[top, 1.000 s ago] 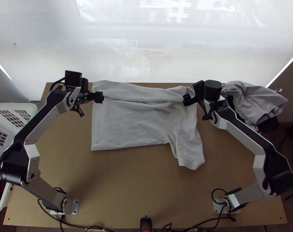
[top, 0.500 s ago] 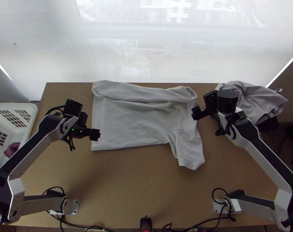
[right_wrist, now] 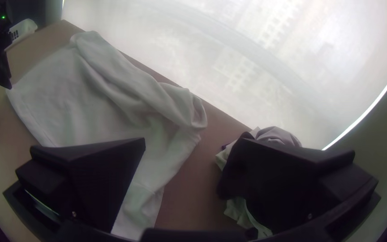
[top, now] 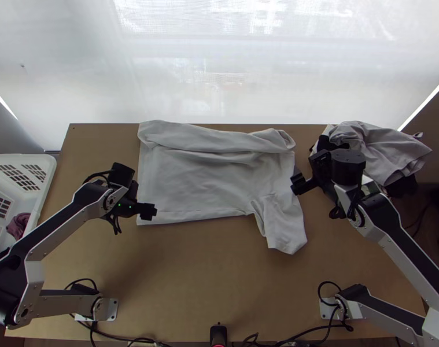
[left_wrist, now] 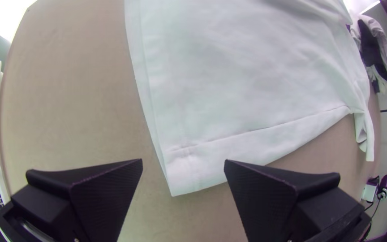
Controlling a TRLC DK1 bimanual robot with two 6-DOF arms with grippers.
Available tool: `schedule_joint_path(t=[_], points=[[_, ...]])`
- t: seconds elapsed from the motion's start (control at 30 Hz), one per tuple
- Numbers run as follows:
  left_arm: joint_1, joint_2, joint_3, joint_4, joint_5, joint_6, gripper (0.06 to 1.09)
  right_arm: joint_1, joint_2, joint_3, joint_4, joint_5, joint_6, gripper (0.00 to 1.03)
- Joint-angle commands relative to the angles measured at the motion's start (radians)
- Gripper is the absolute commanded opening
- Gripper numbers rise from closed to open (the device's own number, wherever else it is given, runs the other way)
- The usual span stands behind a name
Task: Fold the t-shirt
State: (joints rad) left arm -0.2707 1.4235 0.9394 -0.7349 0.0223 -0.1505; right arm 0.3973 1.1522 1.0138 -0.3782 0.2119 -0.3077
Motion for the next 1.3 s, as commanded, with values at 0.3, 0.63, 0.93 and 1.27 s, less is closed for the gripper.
schedule_joint_path(t=[0.3, 0.63, 0.93, 1.27], points=[[-0.044, 0.083, -0.033, 0.072, -0.01, -0.011, 0.79, -0.011, -0.026, -0.024, -0.008, 0.0, 0.002, 0.98], [-0.051, 0.072, -0.039, 0.089, -0.01, 0.005, 0.34, -0.003, -0.037, -0.035, -0.01, 0.0, -0.018, 0.98], [-0.044, 0.018, -0.051, 0.104, -0.012, 0.005, 0.09, 0.212, -0.112, -0.101, -0.317, -0.083, -0.004, 0.98], [-0.022, -0.006, -0.054, 0.101, -0.012, 0.006, 0.09, 0.419, -0.189, -0.313, -0.527, -0.149, 0.051, 0.98]])
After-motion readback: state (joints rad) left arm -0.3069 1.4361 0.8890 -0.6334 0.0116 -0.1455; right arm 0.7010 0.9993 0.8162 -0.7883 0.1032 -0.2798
